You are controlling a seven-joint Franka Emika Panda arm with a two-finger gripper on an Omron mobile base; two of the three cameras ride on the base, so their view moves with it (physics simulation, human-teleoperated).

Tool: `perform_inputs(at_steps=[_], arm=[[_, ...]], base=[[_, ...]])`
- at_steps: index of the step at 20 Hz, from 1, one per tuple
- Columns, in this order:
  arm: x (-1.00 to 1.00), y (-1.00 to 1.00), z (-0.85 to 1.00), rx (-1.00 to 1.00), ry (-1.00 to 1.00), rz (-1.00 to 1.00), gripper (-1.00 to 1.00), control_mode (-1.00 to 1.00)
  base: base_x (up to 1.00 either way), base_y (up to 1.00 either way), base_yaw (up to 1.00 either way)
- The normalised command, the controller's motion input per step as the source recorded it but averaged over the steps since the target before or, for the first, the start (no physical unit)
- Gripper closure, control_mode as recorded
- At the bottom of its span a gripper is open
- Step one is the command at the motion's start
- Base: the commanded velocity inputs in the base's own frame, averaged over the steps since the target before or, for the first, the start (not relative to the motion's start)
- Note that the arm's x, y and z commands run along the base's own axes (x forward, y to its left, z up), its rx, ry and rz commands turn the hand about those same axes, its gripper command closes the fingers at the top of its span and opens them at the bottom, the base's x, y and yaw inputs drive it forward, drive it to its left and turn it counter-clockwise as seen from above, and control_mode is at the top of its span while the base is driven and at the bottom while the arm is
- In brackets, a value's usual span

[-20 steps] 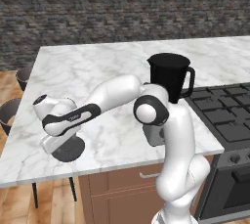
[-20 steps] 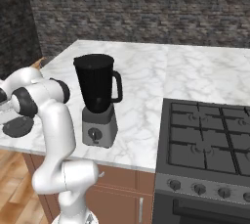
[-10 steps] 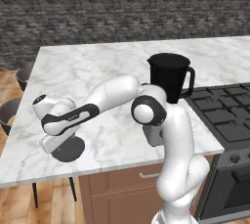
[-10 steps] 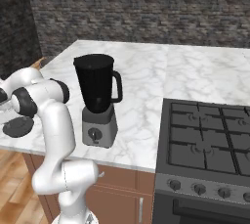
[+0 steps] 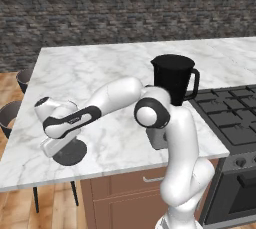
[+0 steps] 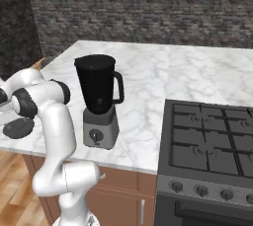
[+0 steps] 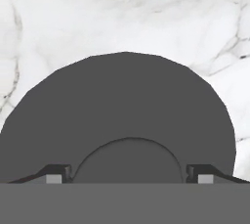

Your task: Close the lid blender by securely placing the lid on top.

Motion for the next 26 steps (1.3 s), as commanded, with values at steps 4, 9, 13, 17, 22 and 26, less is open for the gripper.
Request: perform_inputs(at_steps=[4,9,13,17,22,26], arm=[[0.00,-0.32,-0.76,0.06,0.02,0.00,-1.00,-1.00],[-0.06,-0.39,-0.88,0.08,0.01,0.00,1.00,-1.00],[-0.02,-0.26,-0.67,0.07,0.00,0.00,1.00,-1.00],[0.00,-0.01,-0.36,0.02,0.00,0.00,1.00,-1.00],[-0.14,0.00,0.11,0.01,0.00,-0.01,1.00,-1.00],[-0.26,-0.03,0.73,0.00,-0.07,-0.04,1.00,-1.00]], base=[[0.00,0.00,0.00],[0.00,0.00,0.00],[0.00,0.00,0.00],[0.00,0.00,0.00],[0.00,0.00,0.00],[0.00,0.00,0.00]])
